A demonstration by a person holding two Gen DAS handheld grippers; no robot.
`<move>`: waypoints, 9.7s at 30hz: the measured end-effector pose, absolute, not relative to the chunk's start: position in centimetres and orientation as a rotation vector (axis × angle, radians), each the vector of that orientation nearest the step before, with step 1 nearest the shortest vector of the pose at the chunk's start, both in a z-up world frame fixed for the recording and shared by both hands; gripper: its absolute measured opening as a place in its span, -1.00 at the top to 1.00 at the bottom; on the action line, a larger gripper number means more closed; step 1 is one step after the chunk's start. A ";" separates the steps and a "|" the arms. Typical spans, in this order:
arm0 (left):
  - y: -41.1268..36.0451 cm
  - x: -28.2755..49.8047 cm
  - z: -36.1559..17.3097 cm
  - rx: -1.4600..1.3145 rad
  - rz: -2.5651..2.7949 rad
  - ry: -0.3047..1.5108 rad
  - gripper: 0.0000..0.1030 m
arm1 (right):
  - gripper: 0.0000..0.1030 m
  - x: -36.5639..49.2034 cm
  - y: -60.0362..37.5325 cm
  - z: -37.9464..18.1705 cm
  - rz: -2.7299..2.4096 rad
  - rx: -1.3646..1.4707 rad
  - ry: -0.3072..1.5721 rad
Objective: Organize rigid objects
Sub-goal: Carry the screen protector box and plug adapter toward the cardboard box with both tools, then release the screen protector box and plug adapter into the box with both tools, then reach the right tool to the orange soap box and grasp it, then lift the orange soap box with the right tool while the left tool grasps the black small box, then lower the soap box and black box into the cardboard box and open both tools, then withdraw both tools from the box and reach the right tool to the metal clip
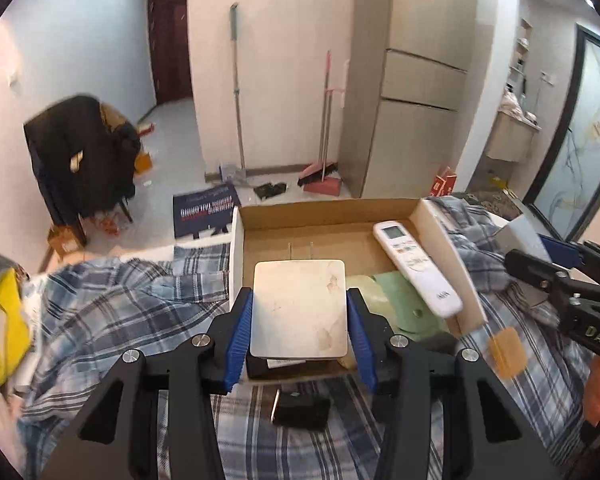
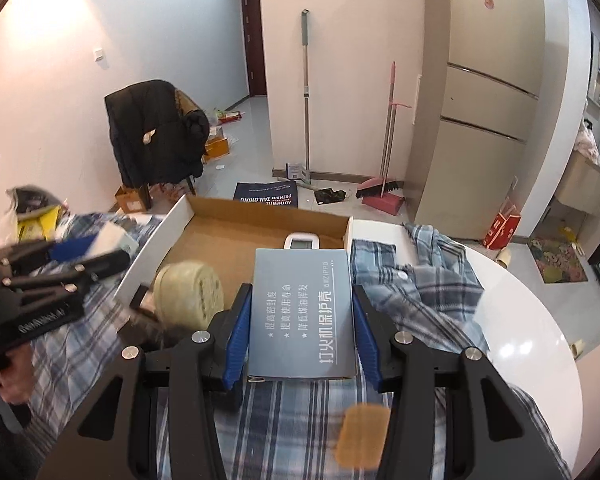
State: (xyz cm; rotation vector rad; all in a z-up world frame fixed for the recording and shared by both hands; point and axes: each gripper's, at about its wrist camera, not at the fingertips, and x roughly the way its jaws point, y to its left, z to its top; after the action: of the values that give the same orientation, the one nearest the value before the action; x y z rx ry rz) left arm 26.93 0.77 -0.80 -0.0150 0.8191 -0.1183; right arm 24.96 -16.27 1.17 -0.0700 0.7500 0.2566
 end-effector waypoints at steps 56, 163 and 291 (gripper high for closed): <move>5.0 25.3 -2.3 -0.093 -0.058 0.520 -0.86 | -0.25 29.8 -10.4 -5.0 0.305 -0.080 0.910; 0.4 13.7 -4.4 0.053 -0.064 0.513 -1.00 | 0.19 17.2 -17.6 -8.5 0.324 -0.173 0.875; 1.3 34.1 -6.0 -0.038 -0.102 0.914 -0.15 | -0.22 30.3 -15.2 -3.8 0.253 0.053 0.808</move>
State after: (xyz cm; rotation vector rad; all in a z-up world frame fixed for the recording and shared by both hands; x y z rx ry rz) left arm 34.12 1.30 -6.02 -0.0381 0.9144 -0.1024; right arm 30.26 -15.18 -3.84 0.0529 0.8084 0.2527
